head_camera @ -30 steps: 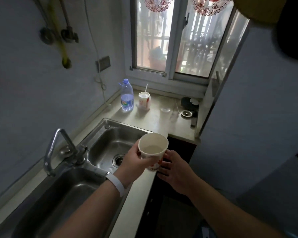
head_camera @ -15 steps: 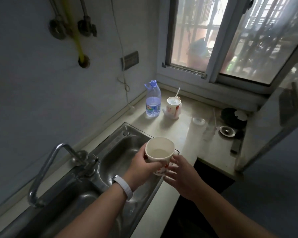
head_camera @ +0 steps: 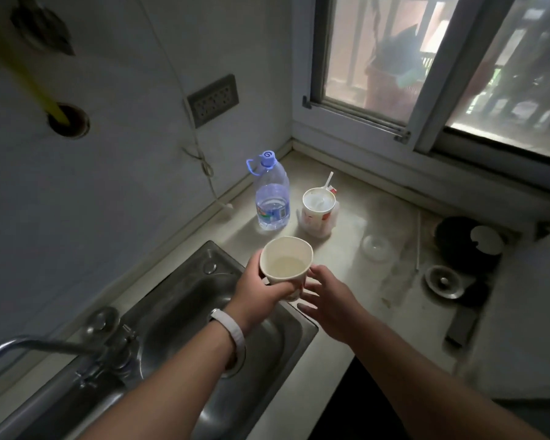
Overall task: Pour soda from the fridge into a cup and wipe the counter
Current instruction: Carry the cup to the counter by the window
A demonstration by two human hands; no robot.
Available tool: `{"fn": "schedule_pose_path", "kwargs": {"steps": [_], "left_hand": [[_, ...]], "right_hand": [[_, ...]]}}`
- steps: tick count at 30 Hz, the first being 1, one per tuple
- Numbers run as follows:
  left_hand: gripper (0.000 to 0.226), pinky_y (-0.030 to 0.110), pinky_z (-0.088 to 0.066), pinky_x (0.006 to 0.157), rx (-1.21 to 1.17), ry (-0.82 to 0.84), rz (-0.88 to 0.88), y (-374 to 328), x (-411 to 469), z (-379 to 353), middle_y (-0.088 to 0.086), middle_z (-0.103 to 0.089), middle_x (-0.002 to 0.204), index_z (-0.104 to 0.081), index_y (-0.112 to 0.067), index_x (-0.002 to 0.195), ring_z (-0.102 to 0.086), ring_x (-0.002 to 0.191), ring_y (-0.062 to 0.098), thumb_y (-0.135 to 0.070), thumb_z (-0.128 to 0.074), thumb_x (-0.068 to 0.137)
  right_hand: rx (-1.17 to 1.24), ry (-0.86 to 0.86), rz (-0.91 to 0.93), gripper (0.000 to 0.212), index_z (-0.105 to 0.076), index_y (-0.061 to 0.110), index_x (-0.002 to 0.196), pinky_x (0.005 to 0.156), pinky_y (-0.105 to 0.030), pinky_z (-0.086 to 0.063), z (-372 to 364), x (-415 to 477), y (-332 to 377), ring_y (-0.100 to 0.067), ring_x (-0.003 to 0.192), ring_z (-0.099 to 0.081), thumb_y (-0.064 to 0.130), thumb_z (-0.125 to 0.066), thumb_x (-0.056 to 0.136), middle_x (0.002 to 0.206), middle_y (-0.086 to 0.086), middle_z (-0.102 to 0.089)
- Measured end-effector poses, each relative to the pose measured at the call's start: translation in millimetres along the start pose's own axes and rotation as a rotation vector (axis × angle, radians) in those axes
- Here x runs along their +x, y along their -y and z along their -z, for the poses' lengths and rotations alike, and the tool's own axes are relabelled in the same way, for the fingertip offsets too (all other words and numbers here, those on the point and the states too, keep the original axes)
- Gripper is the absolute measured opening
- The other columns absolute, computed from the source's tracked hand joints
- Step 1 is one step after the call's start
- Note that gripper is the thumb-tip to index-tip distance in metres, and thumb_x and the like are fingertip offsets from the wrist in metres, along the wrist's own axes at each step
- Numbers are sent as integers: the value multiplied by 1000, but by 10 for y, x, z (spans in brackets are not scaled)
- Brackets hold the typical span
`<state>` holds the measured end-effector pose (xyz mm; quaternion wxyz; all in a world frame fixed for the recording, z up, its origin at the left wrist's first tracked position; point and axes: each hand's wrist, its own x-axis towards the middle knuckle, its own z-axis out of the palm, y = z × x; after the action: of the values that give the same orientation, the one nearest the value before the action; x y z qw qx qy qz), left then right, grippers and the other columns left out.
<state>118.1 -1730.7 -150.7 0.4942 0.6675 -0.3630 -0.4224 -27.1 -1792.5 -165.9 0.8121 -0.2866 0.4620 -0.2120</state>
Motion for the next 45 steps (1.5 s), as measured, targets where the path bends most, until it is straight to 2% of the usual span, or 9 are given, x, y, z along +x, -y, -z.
{"fn": "schedule_pose_path", "kwargs": {"steps": [4,10,16,21,28,36,39,42,45], "left_hand": [[71,21,-53,81,5,-46,-7,30,340,-177,2,-66,112,-49,-25,119,-65,101,11,-11,-78,55],[67,19,-52,80,17,-67,28,125,756,-294,-5,-67,107,-49,-32,109,-65,95,4,-18,-83,53],[75,28,-53,90,91,-64,61,375,1130,-265,-8,-67,110,-47,-38,109,-66,102,7,-42,-88,45],[74,39,-52,96,197,-80,87,643,1349,-259,-13,-65,111,-43,-46,108,-64,105,9,-38,-92,52],[85,40,-50,98,221,-59,121,869,1443,-323,-12,-62,115,-38,-34,120,-62,108,11,-42,-89,52],[79,34,-48,100,259,-20,250,873,1413,-252,-9,-64,118,-45,-42,116,-62,110,12,-45,-87,49],[93,33,-43,104,381,36,256,791,1321,-198,-2,-58,129,-43,-28,130,-56,118,17,-47,-82,48],[92,35,-38,108,508,61,255,665,1179,-89,4,-47,140,-36,-21,141,-46,127,21,-35,-81,62],[83,36,-36,110,617,36,247,511,980,74,8,-43,145,-36,-18,145,-44,130,24,-36,-77,75]], "right_hand": [[-78,-29,-4,30,-68,22,112,82,-31,-46,125,346,252,-16,95,-63,39,-54,91,104,-2,-69],[-116,-27,-58,36,-67,25,120,94,-36,-45,260,778,451,-12,113,-60,42,-57,90,121,4,-67],[-133,-45,-73,22,-74,28,100,98,-36,-43,305,1171,518,-10,112,-61,34,-55,89,121,4,-68],[-129,-74,-72,24,-72,24,106,91,-34,-45,327,1445,427,-12,111,-61,30,-56,90,112,7,-70],[-126,-124,-75,23,-72,25,103,80,-31,-41,413,1611,254,-10,95,-61,31,-57,87,97,11,-69],[-141,-143,-67,30,-71,24,110,89,-33,-44,414,1594,195,-15,109,-62,38,-57,87,116,5,-70],[-163,-206,-78,35,-67,21,116,83,-32,-45,438,1549,172,-19,100,-61,41,-57,89,116,0,-66],[-207,-280,-75,32,-60,14,118,84,-34,-47,457,1430,204,-22,99,-61,35,-53,96,111,-4,-61],[-290,-287,-36,26,-58,12,114,90,-38,-48,467,1233,271,-23,101,-61,31,-50,98,113,-8,-61]]}}
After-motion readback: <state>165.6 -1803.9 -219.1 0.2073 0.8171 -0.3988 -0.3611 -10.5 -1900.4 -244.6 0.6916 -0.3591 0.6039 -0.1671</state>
